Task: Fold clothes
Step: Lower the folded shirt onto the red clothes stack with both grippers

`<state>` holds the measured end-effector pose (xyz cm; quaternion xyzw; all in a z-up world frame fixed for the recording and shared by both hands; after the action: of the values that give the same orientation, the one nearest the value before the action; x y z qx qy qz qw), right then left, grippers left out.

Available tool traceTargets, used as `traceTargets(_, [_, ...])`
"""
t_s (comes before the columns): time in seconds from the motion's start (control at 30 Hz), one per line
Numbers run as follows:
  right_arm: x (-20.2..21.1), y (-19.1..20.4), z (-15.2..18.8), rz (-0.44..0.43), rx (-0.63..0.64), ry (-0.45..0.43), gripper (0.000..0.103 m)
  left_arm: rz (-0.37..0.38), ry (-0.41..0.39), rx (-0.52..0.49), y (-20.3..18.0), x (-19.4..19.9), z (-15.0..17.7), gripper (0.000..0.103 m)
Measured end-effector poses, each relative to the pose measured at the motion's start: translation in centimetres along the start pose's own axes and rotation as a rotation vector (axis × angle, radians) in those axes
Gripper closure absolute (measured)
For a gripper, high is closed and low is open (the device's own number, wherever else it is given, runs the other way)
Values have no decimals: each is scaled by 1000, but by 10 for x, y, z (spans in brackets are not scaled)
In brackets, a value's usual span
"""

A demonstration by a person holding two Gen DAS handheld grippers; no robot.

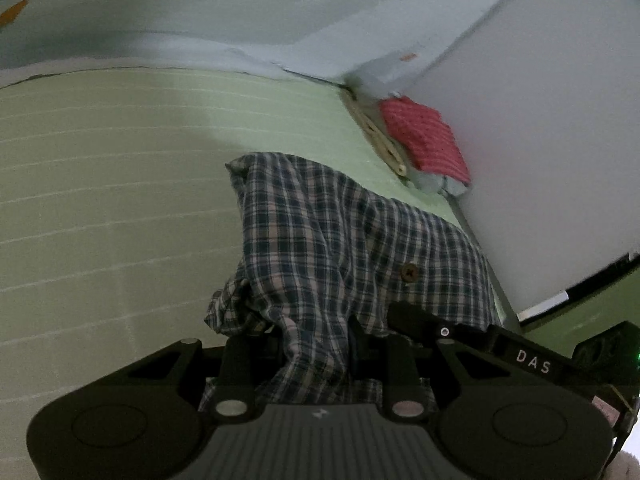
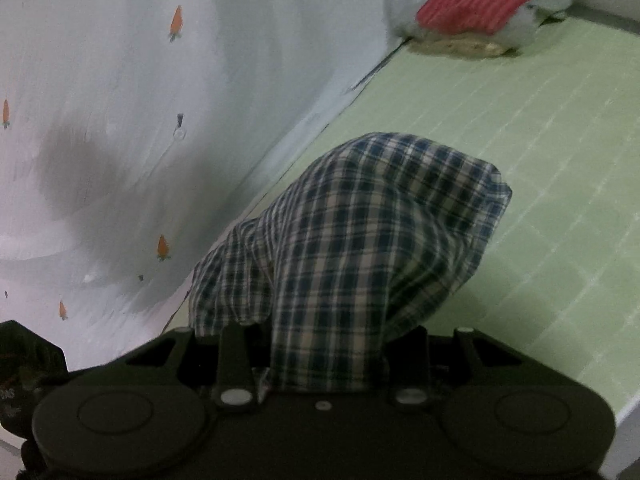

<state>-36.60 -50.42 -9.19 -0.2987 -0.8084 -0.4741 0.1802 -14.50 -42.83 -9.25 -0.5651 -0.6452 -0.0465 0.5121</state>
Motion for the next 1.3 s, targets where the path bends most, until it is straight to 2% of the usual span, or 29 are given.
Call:
traceTargets(0.07, [11,-10,-3,8,-13,-21,63,-6,-6,-11,-18,-8,1,75])
traceTargets(0.23, [25,-54,-44,-52,27,-7,63,-47,-57,-3,-66,-36,2,75])
traceTargets(0.33, [28,-84,-84,-100,102,28,63,-74,-106,39,-98,-58,5,75])
traceTargets(0.4, [32,-100,-115,-118,178,48,63,-72,-134,84,-124,-76,3,75])
traceTargets(0.47, [39,-110,-151,-131,276,55,63,-51,-161,88,-154,-98,-2,75])
traceTargets(0.67, [59,-135,-282,-167,495,33,63,44,-268,93,-228,-151,-66,74])
traceTargets(0.83, [46,-135,-376,-194,662,-25,62,38,-338,8,-274,-189,-133,74])
traceTargets(0.93, [27,-130,-422,-204,734,-61,60,20,-377,-13,-281,-213,-175,74])
traceTargets(0.97, [19,-127,-434,-198,757,-77,56,14,-388,-16,-281,-222,-190,74])
traceTargets(1.0, [8,-125,-447,-176,785,-101,53,8,-400,-19,-282,-232,-204,74])
traceTargets(1.03, [-3,-123,-456,-144,815,-126,45,-1,-407,-14,-280,-245,-215,73])
traceTargets(1.07, [-16,-123,-465,-87,850,-164,33,-11,-411,-3,-277,-259,-225,69])
traceTargets(1.17, [-61,-128,-479,122,915,-289,15,-78,-366,69,-252,-317,-246,65])
traceTargets(1.23, [-90,-136,-479,281,975,-353,15,-158,-307,88,-238,-352,-251,64])
traceTargets(1.3, [-110,-143,-469,435,1090,-449,15,-202,-304,85,-231,-367,-248,58])
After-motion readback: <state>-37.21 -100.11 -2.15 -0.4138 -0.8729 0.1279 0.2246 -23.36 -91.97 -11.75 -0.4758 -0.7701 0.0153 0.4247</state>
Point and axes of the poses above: each gripper's, at about its wrist camera, not at the fingertips, and x roughly against the way its jaws point, y to its left, z to its underside, the point moved 4 cm from there along -x, roughly the way its jaws point
